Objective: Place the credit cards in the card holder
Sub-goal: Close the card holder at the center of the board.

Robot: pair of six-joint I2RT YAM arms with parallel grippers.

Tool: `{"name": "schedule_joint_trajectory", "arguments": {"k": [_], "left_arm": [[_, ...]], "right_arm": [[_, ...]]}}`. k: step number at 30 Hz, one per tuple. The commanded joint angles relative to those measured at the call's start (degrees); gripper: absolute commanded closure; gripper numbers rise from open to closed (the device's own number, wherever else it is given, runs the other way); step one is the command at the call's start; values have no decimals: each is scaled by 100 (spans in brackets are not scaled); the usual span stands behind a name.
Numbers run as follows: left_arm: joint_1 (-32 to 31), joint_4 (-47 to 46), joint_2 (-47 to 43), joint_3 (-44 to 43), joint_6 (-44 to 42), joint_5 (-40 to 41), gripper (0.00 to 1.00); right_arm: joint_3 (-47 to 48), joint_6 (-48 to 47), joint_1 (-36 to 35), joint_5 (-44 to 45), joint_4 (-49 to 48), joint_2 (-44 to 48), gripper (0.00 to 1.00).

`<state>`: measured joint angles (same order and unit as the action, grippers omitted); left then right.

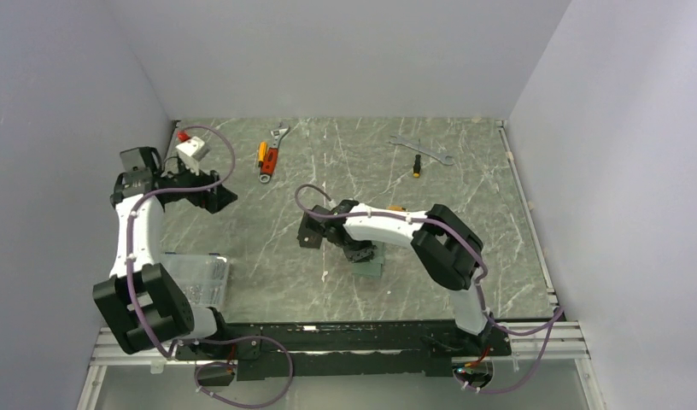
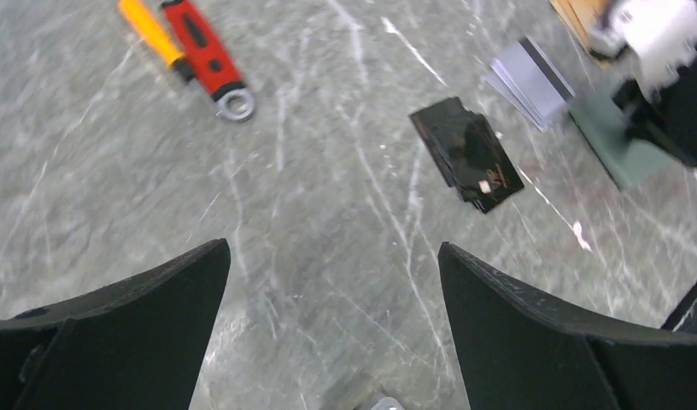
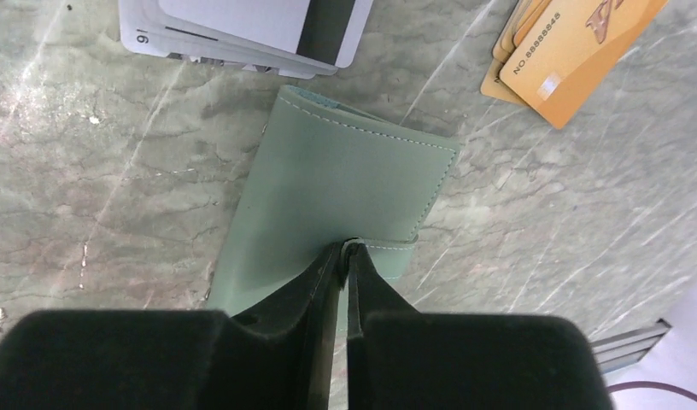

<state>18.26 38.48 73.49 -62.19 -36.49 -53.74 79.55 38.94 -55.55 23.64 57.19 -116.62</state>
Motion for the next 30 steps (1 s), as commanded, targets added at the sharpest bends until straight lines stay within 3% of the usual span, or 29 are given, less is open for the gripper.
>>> {"name": "schedule_joint_trajectory", "arguments": {"k": [1,5,10,17,23,25,30], "left_arm": [[466,-501,163,-202,1170,-225,1],[461,-946,53,-60,1888,844,1],[380,-950,-132,86,1952,1249,0],[136,-1016,-229,255,1951,1649,1],[-107,-1011,-316,339,1865,1914,1],[-190,-964,-364,339,1793,2022,1],[-271,-883,-421,334,1706,2103,1]], "right_arm": [[-723,458,-195,-1013,-2292,-1571,88],[-670,373,-324,-835,-2297,-1717,96],[-570,202,-407,-928,-2434,-2128,99],[-884,-51,-413,-1543,-3124,-2097,78],[-1343,-91,-398,-1775,-3564,-1196,40],[-1433,-70,-400,-1769,-3637,-962,35],[-1633,-99,-388,-1762,-3831,-379,35]]}}
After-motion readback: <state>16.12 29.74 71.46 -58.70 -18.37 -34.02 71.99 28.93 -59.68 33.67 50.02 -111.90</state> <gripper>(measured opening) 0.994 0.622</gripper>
